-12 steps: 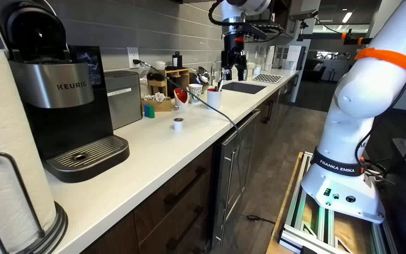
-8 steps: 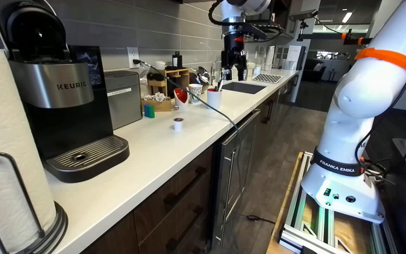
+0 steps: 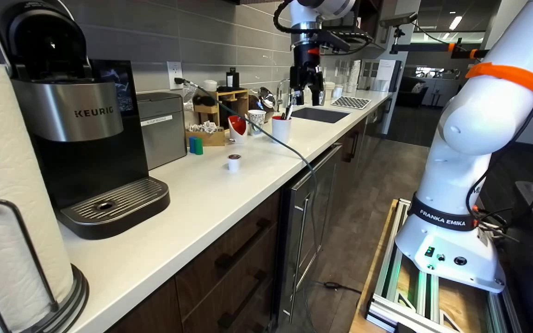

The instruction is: Put the green and blue blocks in the broken mug.

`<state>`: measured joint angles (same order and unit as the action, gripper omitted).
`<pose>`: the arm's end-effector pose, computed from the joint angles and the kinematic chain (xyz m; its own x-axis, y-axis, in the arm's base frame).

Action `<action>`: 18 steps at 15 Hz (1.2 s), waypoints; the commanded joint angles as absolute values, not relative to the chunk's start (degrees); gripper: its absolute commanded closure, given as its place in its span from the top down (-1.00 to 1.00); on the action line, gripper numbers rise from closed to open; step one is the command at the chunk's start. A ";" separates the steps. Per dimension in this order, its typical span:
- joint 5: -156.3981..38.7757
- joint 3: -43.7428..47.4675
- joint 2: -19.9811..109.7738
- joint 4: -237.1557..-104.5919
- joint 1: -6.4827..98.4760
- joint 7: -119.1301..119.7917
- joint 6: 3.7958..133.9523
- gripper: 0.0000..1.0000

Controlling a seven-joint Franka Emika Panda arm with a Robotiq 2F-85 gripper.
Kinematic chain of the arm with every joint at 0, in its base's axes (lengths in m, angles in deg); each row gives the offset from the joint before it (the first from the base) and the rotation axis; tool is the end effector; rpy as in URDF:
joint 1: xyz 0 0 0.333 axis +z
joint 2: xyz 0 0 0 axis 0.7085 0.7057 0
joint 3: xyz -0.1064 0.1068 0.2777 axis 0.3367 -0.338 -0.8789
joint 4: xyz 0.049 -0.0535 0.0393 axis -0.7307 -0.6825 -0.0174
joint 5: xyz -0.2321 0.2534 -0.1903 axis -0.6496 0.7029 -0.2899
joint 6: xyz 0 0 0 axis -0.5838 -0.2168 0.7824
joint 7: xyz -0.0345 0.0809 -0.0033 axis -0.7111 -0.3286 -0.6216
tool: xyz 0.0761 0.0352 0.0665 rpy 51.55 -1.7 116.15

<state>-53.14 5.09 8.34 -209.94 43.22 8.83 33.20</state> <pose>0.4145 -0.0645 0.4702 0.9741 -0.0774 -0.2125 -0.1009 -0.9896 -0.1022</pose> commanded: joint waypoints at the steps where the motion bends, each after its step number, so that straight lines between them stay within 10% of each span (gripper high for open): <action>1: -51.34 2.80 12.02 -206.95 44.51 10.45 39.28 1.00; 18: -52.83 -4.95 24.47 -199.95 47.85 4.64 59.96 1.00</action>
<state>-53.67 -3.98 23.31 -198.73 46.72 4.84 55.92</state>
